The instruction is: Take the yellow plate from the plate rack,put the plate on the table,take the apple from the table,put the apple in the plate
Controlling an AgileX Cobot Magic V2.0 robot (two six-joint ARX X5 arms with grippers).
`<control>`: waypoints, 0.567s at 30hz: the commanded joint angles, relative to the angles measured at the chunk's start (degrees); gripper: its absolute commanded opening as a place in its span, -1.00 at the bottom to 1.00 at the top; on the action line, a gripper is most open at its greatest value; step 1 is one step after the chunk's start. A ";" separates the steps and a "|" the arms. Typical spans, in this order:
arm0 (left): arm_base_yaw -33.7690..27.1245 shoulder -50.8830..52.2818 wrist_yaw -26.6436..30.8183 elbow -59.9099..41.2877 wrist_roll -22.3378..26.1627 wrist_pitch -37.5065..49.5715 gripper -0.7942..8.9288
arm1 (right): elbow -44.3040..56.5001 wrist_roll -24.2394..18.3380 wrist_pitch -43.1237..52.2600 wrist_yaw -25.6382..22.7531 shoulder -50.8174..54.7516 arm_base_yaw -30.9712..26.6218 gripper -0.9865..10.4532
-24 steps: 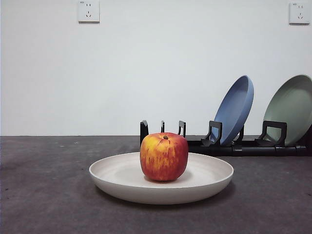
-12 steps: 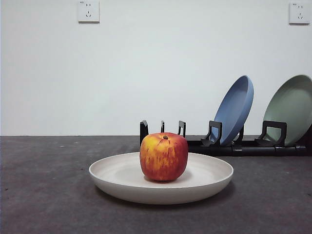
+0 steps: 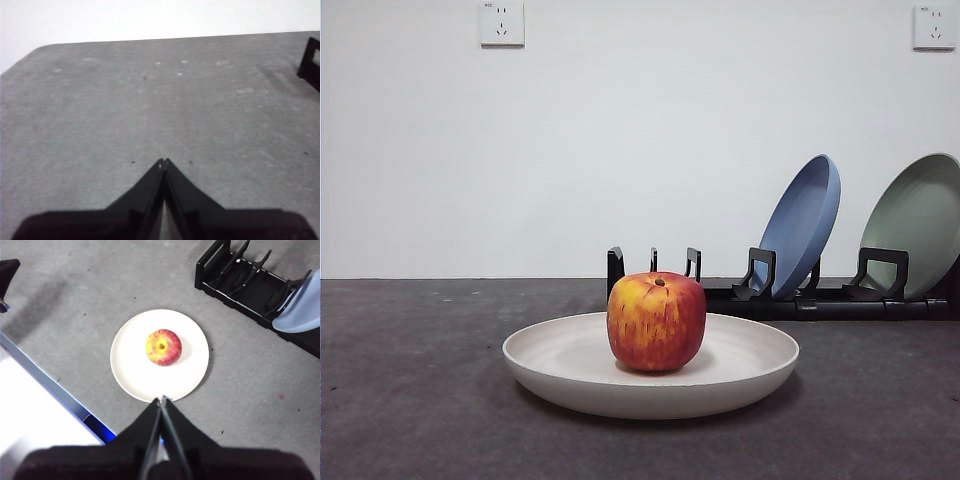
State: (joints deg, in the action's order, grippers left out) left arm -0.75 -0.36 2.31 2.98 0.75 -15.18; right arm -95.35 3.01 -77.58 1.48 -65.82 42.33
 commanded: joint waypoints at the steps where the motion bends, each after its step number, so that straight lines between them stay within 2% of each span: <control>1: -0.20 0.13 -1.62 -0.68 -1.42 0.17 -0.84 | -0.07 -0.04 -1.27 -0.07 -0.02 0.04 -0.83; 17: -0.17 -1.57 -2.34 -0.68 -1.40 0.04 -0.84 | -0.07 -0.04 -1.27 -0.07 -0.02 0.04 -0.83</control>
State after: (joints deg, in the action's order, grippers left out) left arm -0.75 -1.89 0.23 2.98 -0.12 -15.35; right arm -95.35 3.01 -77.58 1.48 -65.82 42.33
